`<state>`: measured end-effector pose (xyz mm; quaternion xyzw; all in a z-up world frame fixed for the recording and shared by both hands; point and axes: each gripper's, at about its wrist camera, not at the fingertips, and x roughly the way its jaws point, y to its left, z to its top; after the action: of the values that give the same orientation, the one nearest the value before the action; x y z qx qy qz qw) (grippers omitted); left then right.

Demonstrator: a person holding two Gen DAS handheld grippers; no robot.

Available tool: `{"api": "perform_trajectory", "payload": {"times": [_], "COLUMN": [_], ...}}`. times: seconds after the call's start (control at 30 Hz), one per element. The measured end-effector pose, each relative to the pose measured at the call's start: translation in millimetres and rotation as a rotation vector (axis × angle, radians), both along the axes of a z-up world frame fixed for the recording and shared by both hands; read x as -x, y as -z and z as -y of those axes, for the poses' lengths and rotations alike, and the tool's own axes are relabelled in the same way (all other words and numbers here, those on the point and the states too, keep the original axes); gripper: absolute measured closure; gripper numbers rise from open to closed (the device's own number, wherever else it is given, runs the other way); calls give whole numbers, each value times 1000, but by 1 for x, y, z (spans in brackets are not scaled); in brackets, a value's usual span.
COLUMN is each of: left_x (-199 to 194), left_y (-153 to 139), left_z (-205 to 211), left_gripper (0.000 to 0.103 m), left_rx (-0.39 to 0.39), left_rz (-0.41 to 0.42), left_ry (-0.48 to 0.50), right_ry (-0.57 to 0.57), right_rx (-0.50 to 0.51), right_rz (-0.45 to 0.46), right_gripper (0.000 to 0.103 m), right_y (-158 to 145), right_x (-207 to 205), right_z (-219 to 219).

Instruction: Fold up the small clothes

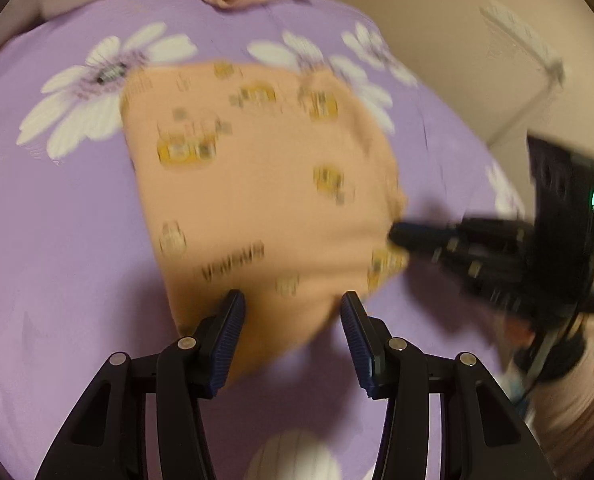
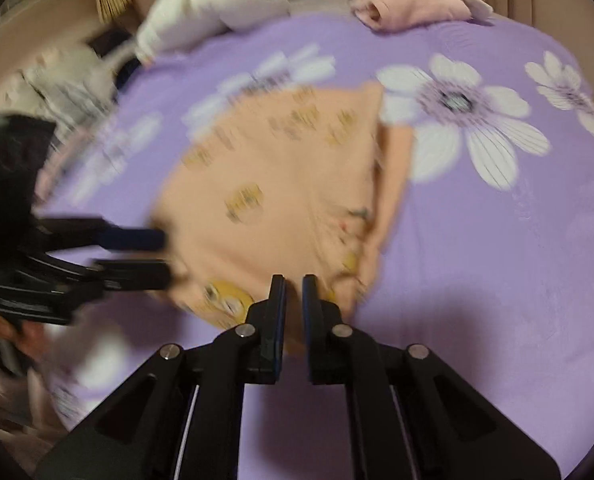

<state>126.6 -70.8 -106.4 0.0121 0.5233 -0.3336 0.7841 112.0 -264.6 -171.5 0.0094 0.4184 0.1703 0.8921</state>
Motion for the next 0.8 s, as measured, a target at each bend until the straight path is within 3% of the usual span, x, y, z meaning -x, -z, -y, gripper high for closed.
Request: {"api": "perform_trajectory", "payload": {"times": [0.07,0.17,0.27,0.43,0.6,0.8], "left_x": [10,12,16,6,-25,-51], "left_y": [1,-6,-20,-43,-42,-41], "left_z": [-2,-11,-23,-36,-28,-15], "left_gripper": [55,55,55,55,55,55], "left_rx": [-29,-11,41,152,204,167], "left_rz": [46,25,19,43,29,77], "left_ry": [40,26,3,-63,-150,-178], "right_ry": [9,39,50,46,88,136], "right_rx": [6,-10,-33,-87,-110,-211], "right_rz": [-6,-24,-17,74,110,90], "right_gripper": [94,82,83,82,79,80], "right_y": [5,4,-2,-27,-39,-48], "right_x": [8,14,20,24,-7,-79], "right_z": [7,21,29,26,16,16]}}
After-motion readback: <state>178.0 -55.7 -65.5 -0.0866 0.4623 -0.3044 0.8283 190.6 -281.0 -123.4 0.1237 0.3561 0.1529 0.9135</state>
